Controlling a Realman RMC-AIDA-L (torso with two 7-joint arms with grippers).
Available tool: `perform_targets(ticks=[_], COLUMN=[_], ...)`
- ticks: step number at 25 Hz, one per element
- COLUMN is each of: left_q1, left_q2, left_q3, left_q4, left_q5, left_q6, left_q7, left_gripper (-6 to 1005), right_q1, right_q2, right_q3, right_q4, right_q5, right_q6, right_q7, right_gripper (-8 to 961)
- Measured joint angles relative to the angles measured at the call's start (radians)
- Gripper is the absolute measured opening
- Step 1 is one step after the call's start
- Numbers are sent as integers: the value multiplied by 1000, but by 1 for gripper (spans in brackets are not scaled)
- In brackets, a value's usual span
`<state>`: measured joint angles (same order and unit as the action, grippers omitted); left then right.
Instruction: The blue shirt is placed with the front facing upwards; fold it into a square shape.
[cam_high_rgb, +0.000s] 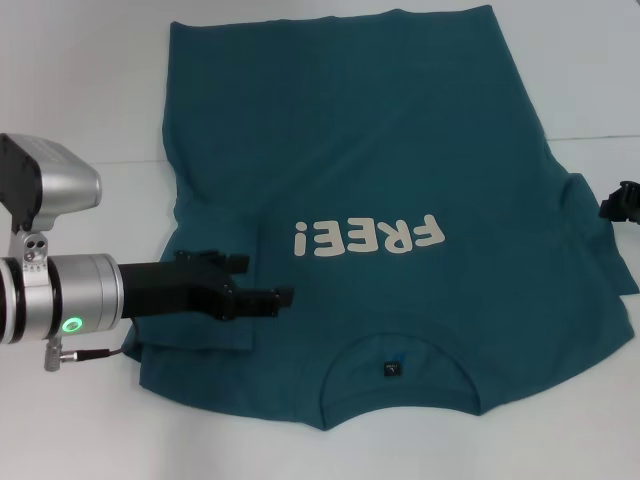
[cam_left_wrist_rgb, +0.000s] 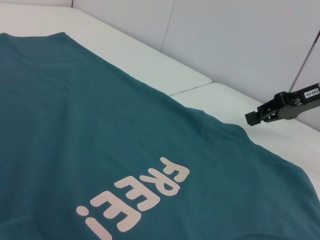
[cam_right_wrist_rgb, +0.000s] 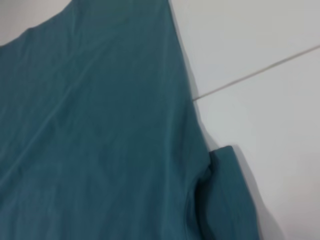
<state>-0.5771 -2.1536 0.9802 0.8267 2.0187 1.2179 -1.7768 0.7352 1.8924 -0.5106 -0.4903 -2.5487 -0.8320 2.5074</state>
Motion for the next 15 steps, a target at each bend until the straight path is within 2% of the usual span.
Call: perform_targets(ticks=[10, 13, 15], left_q1=[1, 1, 1], left_q2=[0, 0, 0], left_q3=[-1, -1, -2], left_q4=[0, 0, 0], left_q5=[0, 0, 0], left_q6=[0, 0, 0], left_q7=[1, 0, 0], left_gripper=[909, 908, 907], right_q1=[-36, -47, -51], right_q2=[-7, -14, -18], right_q3=[4, 3, 3], right_q4=[-88, -102, -104], right_q5=[38, 45, 45], right_q6=[-65, -80, -82], right_q7=[-3, 11, 18], right_gripper=[30, 34, 90])
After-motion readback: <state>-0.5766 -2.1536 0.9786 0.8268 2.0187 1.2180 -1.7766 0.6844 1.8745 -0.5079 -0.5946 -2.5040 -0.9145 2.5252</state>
